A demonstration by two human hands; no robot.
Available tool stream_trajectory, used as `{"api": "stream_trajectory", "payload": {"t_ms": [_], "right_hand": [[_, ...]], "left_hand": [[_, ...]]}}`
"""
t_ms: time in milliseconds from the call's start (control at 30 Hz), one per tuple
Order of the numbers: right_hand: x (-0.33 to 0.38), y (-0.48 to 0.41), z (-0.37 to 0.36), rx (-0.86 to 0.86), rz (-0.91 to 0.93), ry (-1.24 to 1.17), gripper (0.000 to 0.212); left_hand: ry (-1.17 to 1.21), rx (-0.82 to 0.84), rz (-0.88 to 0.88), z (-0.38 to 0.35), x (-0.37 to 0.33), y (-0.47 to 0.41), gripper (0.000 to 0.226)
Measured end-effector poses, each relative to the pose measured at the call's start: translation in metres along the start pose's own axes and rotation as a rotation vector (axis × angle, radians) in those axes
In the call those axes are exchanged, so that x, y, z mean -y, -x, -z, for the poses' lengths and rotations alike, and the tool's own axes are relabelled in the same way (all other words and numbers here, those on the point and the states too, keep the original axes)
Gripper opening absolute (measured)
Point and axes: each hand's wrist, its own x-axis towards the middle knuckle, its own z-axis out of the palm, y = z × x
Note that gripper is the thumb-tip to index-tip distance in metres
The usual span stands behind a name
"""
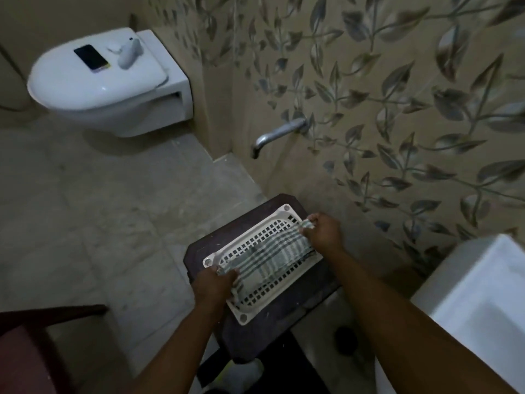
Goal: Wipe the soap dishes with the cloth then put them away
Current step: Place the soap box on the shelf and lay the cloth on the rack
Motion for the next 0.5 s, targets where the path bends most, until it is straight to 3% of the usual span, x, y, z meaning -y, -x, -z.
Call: {"api": "stream_trajectory", "payload": {"t_ms": [133, 233, 333, 500], "right_hand": [[0.000, -0.015, -0.018, 0.015, -0.016, 0.054, 0.023], [-0.002, -0.016, -0.026, 0.025, 0.028, 0.100, 0.020], [-0.009, -0.017, -0.035, -0.062, 0.189, 0.150, 0.013], [-0.010, -0.020, -0.040, -0.114, 0.254, 0.219, 0.015]], "left_hand": [[-0.403, -0.053, -0.150, -0.008, 0.004, -0.011, 0.032], [-0.497, -0.063, -0.197, -0.013, 0.002, -0.013, 0.032], [-0.581, -0.041, -0.262, -0.019, -0.001, -0.014, 0.007], [-0.811, -0.087, -0.493, -0.021, -0.002, -0.006, 0.034]]}}
